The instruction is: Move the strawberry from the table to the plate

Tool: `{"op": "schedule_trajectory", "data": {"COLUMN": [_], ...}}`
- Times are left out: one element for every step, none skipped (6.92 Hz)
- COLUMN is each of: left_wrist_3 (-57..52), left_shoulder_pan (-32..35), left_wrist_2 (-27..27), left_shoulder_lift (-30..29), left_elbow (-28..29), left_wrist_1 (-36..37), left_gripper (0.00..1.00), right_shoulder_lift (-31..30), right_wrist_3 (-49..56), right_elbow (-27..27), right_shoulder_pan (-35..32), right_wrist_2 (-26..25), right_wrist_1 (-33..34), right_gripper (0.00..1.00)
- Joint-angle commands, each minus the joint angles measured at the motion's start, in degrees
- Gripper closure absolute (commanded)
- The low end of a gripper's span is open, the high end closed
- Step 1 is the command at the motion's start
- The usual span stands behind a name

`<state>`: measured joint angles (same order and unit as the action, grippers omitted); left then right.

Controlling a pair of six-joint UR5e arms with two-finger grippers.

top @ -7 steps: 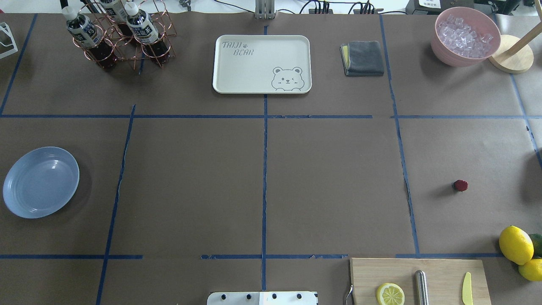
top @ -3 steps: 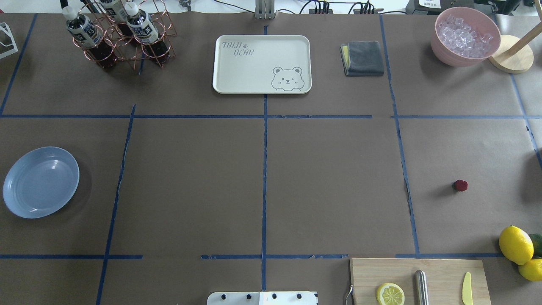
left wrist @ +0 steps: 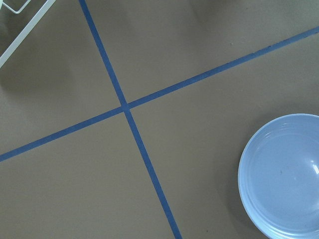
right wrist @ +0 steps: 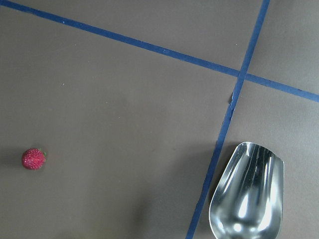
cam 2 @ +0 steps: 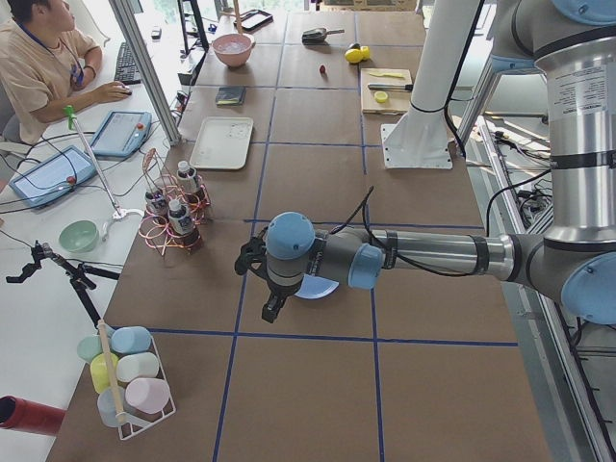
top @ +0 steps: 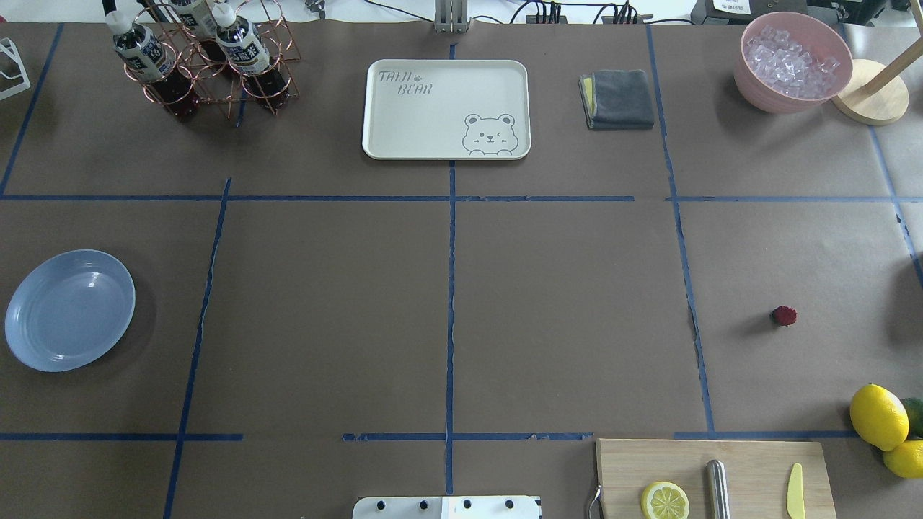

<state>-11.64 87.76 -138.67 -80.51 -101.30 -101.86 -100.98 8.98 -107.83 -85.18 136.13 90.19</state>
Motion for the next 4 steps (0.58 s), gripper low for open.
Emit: {"op": "schedule_trajectory", "data": {"left_wrist_3": [6.5,12.2,16.0,21.2], "left_shoulder_pan": [-6.0,-10.7,-13.0,-16.4], "left_wrist_2": [-0.1,0.1,-0.1,0.0], "left_shoulder_lift": [0.2,0.2,-0.9,-2.5], "left_elbow": [1.9,4.9,12.5,17.0], "left_wrist_1": [-0.7,-6.6,-16.4,-22.9], "left_gripper": [0.0,0.0,0.0,0.02], "right_shoulder_lift": [-0.3,-0.3,-0.3,-0.6], "right_wrist_3": [0.3,0.2,0.2,0.2], "right_elbow": [-0.1,0.1,0.0,-0.2], "right_shoulder_pan": [0.1,0.1,0.7,1.0], "right_wrist_2": [0.6,2.6,3.7,4.0], "right_wrist_1": [-0.2,-0.1,-0.1,-0.1], "right_gripper": [0.0,0.0,0.0,0.0]}}
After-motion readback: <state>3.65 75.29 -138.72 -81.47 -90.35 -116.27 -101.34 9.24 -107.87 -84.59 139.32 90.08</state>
